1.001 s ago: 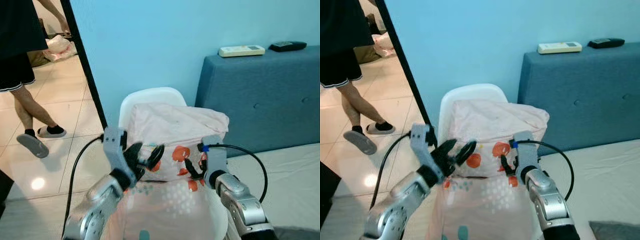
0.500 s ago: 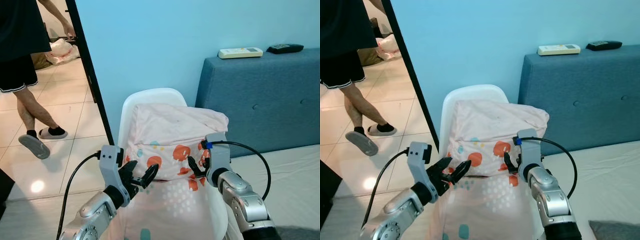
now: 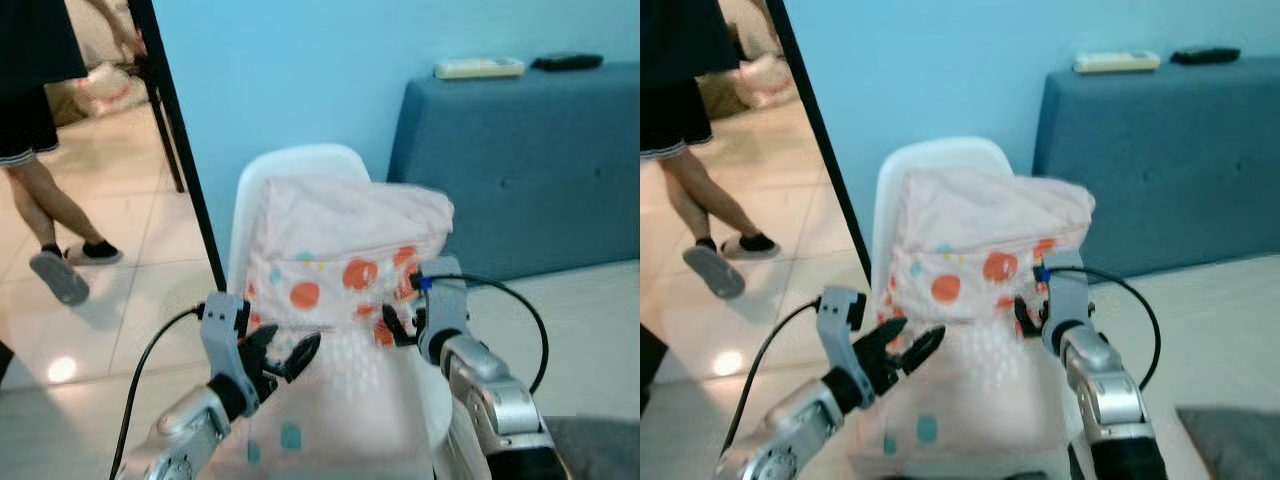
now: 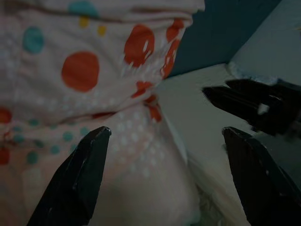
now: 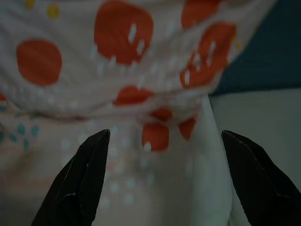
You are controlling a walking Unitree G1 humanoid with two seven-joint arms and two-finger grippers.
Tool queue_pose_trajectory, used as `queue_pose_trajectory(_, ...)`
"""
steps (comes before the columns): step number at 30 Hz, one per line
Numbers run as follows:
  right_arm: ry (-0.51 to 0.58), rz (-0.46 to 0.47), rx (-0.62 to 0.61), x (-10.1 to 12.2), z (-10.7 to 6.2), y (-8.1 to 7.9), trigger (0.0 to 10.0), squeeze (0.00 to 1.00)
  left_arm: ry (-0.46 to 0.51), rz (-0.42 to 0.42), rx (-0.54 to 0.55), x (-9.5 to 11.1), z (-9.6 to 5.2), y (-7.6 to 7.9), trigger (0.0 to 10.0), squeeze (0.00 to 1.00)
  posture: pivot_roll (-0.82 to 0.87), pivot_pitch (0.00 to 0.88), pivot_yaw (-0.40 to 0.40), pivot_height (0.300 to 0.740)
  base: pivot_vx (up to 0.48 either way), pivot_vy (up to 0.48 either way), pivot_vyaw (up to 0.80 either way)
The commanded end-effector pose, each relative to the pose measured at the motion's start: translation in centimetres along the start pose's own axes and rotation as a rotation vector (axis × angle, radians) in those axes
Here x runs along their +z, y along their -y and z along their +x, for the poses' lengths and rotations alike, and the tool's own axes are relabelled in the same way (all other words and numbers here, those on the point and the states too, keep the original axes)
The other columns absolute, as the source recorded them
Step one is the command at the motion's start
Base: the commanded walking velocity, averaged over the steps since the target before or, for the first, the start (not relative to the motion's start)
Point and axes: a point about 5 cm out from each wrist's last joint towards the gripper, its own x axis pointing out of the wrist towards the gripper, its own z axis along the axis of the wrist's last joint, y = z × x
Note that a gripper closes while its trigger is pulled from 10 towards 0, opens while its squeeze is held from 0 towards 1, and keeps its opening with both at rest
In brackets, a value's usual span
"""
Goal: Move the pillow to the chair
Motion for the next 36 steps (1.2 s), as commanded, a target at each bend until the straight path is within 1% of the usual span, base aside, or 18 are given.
queue_pose_trajectory(1, -0.001, 0.019, -0.008, -0.1, 0.0, 0.2, 10.0, 0.0, -0.001, 0.015, 0.025, 0.1, 0.0, -0.3, 10.0, 0.0, -0.01, 0.047, 0.02, 0.617, 0.0, 0.0, 0.0)
queue_pose_trajectory(14, -0.007, 0.014, -0.023, -0.3, 0.0, 0.4, 10.0, 0.0, -0.008, 0.021, 0.035, -0.1, 0.1, -0.4, 10.0, 0.0, -0.01, 0.044, 0.017, 0.617, 0.0, 0.0, 0.0)
queue_pose_trajectory(25, -0.047, -0.013, -0.055, -0.8, 0.1, 0.9, 10.0, 0.0, -0.012, 0.023, 0.028, -0.3, 0.2, -0.2, 10.0, 0.0, -0.01, 0.04, 0.017, 0.617, 0.0, 0.0, 0.0)
queue_pose_trajectory(28, -0.14, -0.048, -0.068, -2.0, 0.1, 1.1, 10.0, 0.0, -0.016, 0.024, 0.021, -0.3, 0.2, -0.1, 10.0, 0.0, -0.01, 0.043, 0.02, 0.617, 0.0, 0.0, 0.0)
queue_pose_trajectory(31, -0.171, -0.057, -0.071, -2.4, 0.0, 1.2, 10.0, 0.0, -0.019, 0.023, 0.016, -0.4, 0.2, 0.0, 10.0, 0.0, -0.01, 0.043, 0.021, 0.612, 0.0, 0.0, 0.0)
queue_pose_trajectory(33, -0.226, -0.077, -0.073, -3.0, -0.2, 1.6, 10.0, 0.0, -0.044, 0.024, -0.01, -0.6, 0.1, 0.2, 10.0, 0.0, -0.01, 0.045, 0.022, 0.602, 0.0, 0.0, 0.0)
queue_pose_trajectory(36, -0.242, -0.086, -0.077, -3.1, -0.3, 2.0, 10.0, 0.0, -0.066, 0.027, -0.041, -0.9, -0.1, 0.4, 10.0, 0.0, -0.01, 0.047, 0.022, 0.597, 0.0, 0.0, 0.0)
